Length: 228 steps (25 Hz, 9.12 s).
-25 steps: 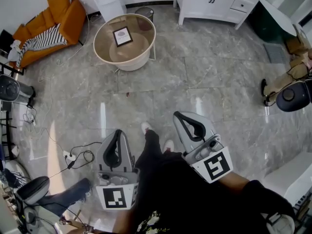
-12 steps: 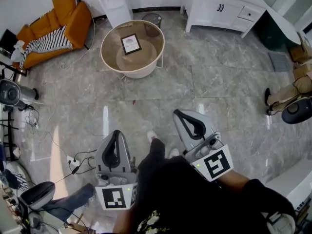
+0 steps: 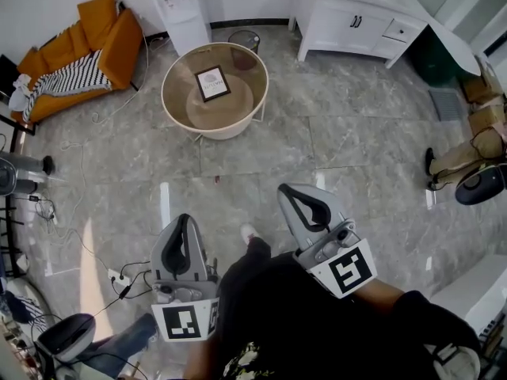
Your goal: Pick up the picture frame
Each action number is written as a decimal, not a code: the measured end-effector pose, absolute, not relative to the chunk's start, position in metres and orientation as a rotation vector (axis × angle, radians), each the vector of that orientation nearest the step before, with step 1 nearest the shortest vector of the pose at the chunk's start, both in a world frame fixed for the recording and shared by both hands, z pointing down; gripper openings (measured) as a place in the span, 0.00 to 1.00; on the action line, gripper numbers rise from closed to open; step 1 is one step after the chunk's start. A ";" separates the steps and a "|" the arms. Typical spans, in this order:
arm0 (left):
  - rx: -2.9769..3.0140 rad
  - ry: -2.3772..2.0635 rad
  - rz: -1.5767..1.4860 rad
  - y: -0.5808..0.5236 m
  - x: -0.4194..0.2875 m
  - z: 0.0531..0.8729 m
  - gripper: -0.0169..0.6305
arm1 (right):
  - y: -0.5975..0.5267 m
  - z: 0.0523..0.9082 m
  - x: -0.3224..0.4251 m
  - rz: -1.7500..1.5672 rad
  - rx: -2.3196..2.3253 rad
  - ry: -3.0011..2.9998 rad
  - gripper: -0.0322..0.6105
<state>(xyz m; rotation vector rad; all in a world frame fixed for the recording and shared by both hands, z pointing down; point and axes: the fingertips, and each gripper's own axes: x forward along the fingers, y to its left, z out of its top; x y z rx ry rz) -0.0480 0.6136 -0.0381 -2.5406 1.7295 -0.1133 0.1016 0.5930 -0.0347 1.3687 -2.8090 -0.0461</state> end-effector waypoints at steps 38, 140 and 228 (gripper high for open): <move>-2.497 1.790 -0.182 0.396 -0.064 -0.018 0.05 | 0.355 -0.020 0.100 -0.063 1.333 -2.825 0.05; -3.029 2.075 -0.490 -0.130 -0.119 0.375 0.05 | -0.175 0.394 -0.027 0.500 0.570 -2.445 0.05; -2.718 0.933 -1.619 -0.114 -0.031 0.560 0.15 | -0.103 0.594 -0.022 0.274 -1.008 -1.655 0.17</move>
